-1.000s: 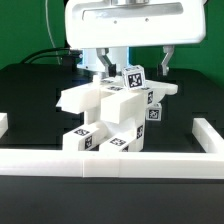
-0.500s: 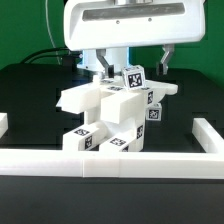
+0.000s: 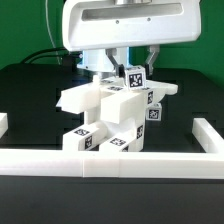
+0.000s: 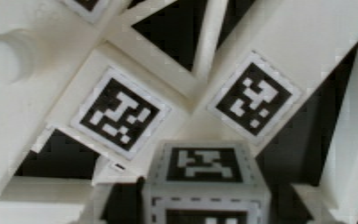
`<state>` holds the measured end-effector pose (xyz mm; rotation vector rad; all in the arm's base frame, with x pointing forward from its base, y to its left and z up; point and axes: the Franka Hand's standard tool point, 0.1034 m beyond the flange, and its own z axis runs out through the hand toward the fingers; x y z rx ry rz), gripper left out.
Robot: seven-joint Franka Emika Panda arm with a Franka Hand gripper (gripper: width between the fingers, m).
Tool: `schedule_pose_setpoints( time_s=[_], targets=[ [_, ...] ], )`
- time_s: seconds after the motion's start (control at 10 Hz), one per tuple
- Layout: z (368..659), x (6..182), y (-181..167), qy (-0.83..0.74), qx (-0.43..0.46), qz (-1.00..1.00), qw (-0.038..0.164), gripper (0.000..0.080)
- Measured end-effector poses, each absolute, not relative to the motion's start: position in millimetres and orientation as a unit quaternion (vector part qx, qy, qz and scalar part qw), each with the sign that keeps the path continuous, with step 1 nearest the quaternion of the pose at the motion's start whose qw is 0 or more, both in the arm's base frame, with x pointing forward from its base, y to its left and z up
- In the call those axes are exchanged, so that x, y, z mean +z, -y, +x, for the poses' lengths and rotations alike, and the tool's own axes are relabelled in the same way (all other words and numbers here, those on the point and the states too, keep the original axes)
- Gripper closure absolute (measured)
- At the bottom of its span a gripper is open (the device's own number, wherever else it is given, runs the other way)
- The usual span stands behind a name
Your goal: Assemble chair
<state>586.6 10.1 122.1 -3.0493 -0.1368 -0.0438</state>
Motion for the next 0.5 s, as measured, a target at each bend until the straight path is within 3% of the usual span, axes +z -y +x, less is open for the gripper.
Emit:
schedule_pose_setpoints(
  time_s=[0.5],
  targets=[
    [586.6, 122.1, -10.5, -0.048, -0.010, -0.998, 0.046, 0.0515]
  ],
)
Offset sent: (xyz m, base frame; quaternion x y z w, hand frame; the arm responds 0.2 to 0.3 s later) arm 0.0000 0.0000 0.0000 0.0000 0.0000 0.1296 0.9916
